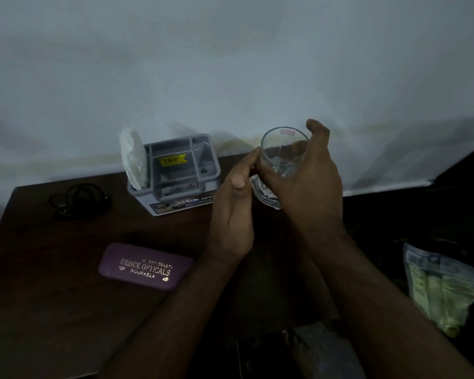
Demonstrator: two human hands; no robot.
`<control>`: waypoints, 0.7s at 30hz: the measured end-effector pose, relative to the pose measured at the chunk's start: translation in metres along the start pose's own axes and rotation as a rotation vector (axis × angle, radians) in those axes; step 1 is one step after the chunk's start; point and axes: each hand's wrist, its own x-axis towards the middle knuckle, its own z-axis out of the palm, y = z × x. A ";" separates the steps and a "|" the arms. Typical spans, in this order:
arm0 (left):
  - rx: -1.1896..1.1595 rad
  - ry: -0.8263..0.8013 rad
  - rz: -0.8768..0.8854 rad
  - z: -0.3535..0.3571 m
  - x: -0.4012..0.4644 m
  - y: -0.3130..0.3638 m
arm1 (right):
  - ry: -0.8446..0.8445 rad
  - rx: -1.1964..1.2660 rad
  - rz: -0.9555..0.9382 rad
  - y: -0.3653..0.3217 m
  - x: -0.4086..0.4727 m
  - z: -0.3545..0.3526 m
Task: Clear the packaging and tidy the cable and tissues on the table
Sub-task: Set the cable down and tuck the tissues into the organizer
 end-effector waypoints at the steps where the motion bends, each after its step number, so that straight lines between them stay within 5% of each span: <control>1: -0.026 0.006 0.020 0.000 -0.001 -0.003 | -0.017 -0.011 -0.001 0.000 0.000 0.000; 6: 0.142 0.064 0.129 -0.008 -0.002 0.013 | -0.028 -0.171 -0.038 -0.013 -0.005 -0.005; 11: 0.338 0.184 0.247 -0.048 -0.012 0.037 | 0.250 -0.041 -0.497 -0.053 -0.040 -0.015; 14: 0.592 0.190 0.199 -0.092 -0.040 0.045 | -0.177 0.004 -0.509 -0.066 -0.070 0.003; 17: 0.959 -0.107 -0.133 -0.140 -0.064 0.049 | -0.661 -0.297 -0.458 -0.065 -0.097 0.028; 21: 1.233 -0.406 -0.432 -0.175 -0.086 0.048 | -0.866 -0.563 -0.541 -0.067 -0.124 0.048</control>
